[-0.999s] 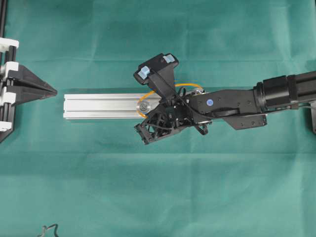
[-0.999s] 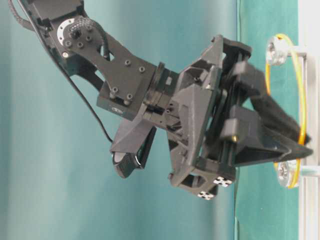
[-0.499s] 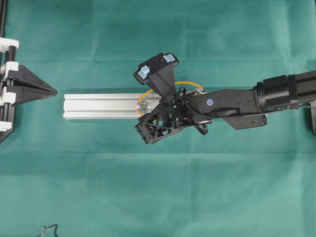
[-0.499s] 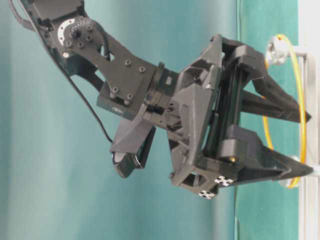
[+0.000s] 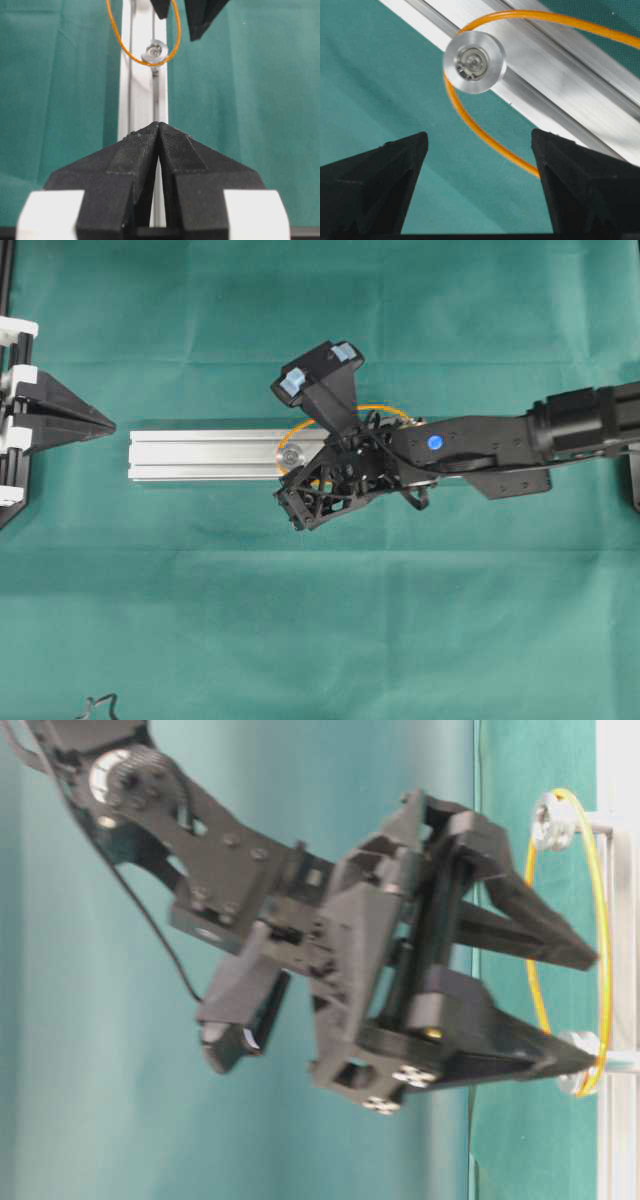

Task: Hook the rubber onto the shaft.
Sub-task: 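Pull the band past the left peg and lower it around the peg, then open the right gripper to release the band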

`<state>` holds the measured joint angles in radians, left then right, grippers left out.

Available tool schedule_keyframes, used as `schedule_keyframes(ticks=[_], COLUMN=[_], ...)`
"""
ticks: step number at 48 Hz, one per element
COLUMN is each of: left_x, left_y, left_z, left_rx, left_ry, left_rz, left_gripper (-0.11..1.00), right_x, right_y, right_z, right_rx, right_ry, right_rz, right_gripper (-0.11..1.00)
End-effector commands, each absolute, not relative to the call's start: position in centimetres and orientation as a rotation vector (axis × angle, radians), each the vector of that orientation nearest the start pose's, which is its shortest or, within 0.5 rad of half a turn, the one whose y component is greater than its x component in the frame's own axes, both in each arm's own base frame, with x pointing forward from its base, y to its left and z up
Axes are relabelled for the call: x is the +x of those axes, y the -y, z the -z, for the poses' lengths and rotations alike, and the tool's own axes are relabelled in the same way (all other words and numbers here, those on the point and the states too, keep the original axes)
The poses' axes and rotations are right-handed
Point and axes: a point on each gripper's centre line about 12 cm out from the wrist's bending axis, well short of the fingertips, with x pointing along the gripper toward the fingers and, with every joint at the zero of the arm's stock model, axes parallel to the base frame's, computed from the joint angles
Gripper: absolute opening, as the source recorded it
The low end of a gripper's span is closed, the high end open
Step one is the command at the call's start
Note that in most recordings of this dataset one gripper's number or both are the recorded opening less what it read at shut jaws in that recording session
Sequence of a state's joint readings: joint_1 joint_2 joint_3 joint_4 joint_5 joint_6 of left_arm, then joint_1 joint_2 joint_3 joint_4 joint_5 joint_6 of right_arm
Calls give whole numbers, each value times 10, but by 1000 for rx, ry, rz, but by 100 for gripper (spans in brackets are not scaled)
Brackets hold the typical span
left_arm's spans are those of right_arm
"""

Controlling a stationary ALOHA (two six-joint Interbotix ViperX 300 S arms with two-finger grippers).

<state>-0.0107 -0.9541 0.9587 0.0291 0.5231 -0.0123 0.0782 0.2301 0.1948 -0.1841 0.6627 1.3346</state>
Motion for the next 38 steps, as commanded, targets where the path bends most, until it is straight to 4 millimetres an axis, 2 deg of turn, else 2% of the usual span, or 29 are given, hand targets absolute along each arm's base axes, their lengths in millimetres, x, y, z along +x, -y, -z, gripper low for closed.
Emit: schedule_keyframes(ticks=[1, 25, 38], left_x=[195, 195, 195], left_y=[1, 1, 1], left_z=[-300, -300, -300], left_rx=[24, 22, 22], left_ry=[-500, -498, -498], left_rz=[1, 1, 1], left_gripper=[0, 0, 0], right_x=[452, 423, 414], right_y=[-21, -9, -8], right_z=[-207, -270, -287], right_rx=[974, 953, 960], right_ry=[-859, -818, -796], right_rz=[624, 619, 612], right_gripper=[88, 88, 88])
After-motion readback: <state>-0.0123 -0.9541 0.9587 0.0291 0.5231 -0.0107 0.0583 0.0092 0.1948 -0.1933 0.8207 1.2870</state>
